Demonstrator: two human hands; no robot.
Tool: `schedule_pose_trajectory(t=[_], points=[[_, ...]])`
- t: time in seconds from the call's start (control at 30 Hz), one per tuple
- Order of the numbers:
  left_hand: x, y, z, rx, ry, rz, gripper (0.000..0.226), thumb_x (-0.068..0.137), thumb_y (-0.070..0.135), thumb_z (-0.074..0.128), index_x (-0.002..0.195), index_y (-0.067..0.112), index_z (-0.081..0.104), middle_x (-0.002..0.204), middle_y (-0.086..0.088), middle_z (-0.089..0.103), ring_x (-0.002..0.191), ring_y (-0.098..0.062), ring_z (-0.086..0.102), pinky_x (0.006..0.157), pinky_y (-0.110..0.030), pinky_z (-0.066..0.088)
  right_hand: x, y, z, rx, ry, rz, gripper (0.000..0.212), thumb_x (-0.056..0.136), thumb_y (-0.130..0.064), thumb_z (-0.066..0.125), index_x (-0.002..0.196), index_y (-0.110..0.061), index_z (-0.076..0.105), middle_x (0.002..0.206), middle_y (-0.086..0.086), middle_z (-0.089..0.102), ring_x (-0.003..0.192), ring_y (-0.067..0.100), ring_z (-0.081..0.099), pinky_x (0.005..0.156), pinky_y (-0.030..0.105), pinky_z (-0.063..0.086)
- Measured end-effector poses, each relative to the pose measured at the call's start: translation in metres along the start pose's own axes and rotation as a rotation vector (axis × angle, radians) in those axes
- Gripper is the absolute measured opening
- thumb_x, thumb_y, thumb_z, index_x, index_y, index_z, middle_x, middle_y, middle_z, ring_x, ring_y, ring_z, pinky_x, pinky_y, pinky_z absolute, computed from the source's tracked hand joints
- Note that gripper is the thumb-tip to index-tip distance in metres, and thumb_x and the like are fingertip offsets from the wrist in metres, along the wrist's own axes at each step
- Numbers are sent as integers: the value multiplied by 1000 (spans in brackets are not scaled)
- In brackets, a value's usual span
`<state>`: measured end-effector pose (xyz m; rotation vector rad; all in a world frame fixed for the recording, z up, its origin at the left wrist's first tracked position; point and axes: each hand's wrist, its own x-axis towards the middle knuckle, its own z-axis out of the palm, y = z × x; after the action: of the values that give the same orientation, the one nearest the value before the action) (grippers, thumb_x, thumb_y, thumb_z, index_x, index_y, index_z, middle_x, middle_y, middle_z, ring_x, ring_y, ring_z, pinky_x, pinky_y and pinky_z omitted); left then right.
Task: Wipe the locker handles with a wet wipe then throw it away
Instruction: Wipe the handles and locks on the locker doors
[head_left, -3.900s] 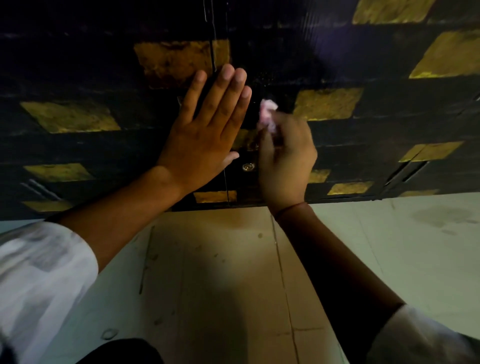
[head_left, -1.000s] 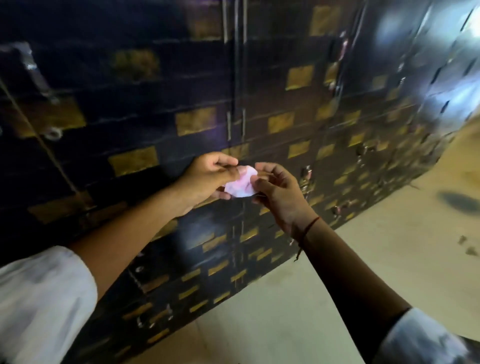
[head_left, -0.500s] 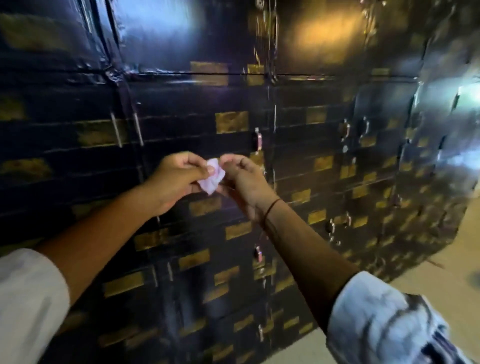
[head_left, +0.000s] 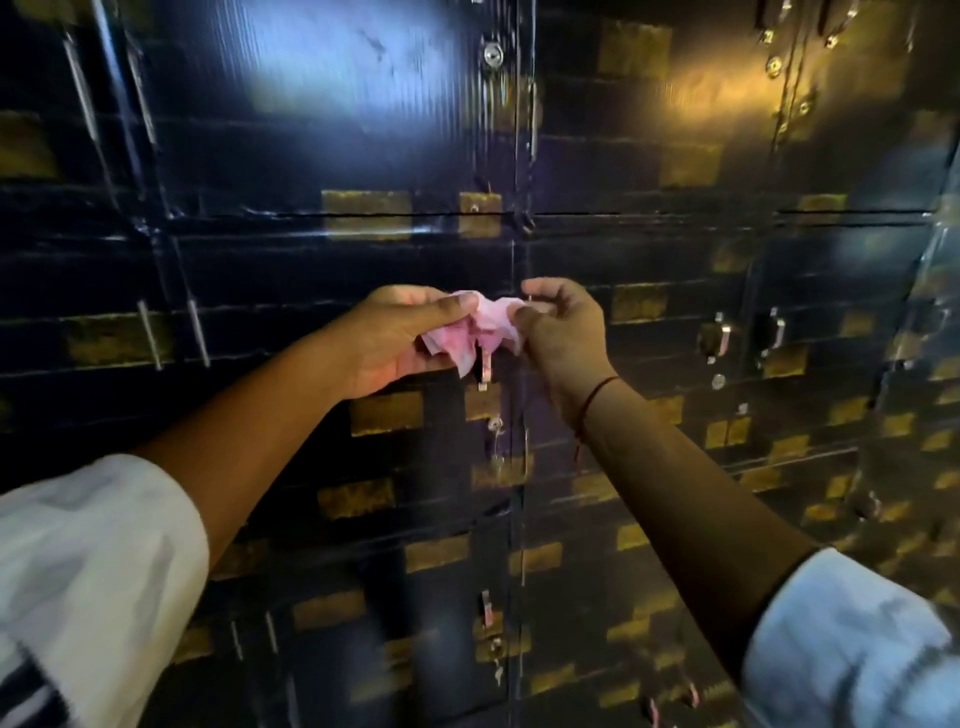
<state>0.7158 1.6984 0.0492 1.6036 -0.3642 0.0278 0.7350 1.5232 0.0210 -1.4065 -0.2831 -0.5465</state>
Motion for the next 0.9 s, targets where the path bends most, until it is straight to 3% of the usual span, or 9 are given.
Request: schedule_pose_trajectory(t=[0.1,0.2,0.27,0.4,0.53,0.67,0.77,0.83,0.9], points=[[32,9,-1,40,73,32,55,86,45,72,123,4,68,106,-10,75,90,-16,70,75,-31,60,29,3,7,-317,31,-511,9,95,-20,61,101,-16,66,94,-6,64,89,10,61,82,33,52],[60,26,-6,80,127,117,40,95,49,65,116,17,75,116,-6,75,104,-19,69,86,-36,60,57,-3,17,-500,-69,-744,30,94,-50,56,104,-26,69,101,-7,66,98,15,58,84,33,44],[78,41,-7,68,139,163,37,98,47,62,113,15,75,117,-10,75,109,-21,70,91,-40,60,80,-11,18,-536,-115,-762,35,89,-49,64,111,-23,69,107,-5,68,102,16,60,87,31,45],[110,75,-4,106,85,208,26,105,34,55,110,15,72,103,-8,77,93,-17,73,81,-35,61,130,-28,16,-233,-210,-614,33,86,-20,74,116,-14,65,108,0,72,98,13,68,90,37,56],[137,105,-1,258,67,306,17,106,23,55,100,16,69,91,-4,77,85,-14,72,76,-31,60,179,-51,16,-148,-222,-649,16,88,-17,73,102,-10,71,94,7,75,85,26,71,77,41,60],[169,135,2,599,384,614,15,96,24,70,81,25,69,77,-2,72,67,-16,66,69,-36,57,221,-80,20,-73,-144,-648,7,87,-1,70,93,-6,72,83,0,70,67,2,65,59,20,55],[186,159,-3,1046,711,841,18,89,43,69,75,34,65,71,12,65,69,-14,63,66,-33,50,252,-105,34,-67,-53,-698,14,85,-1,67,92,-12,73,86,-5,70,79,4,67,73,28,58],[190,172,-4,1199,829,895,22,93,46,62,80,29,67,76,12,63,74,-17,60,65,-32,42,269,-120,45,-46,-13,-722,16,84,-4,65,92,-15,74,88,-6,72,85,9,69,82,36,58],[194,186,-7,1266,932,971,24,97,41,57,86,22,67,84,7,62,82,-19,57,68,-33,39,282,-137,55,-20,25,-768,12,85,-11,65,90,-16,75,84,-8,72,82,9,69,81,37,58]])
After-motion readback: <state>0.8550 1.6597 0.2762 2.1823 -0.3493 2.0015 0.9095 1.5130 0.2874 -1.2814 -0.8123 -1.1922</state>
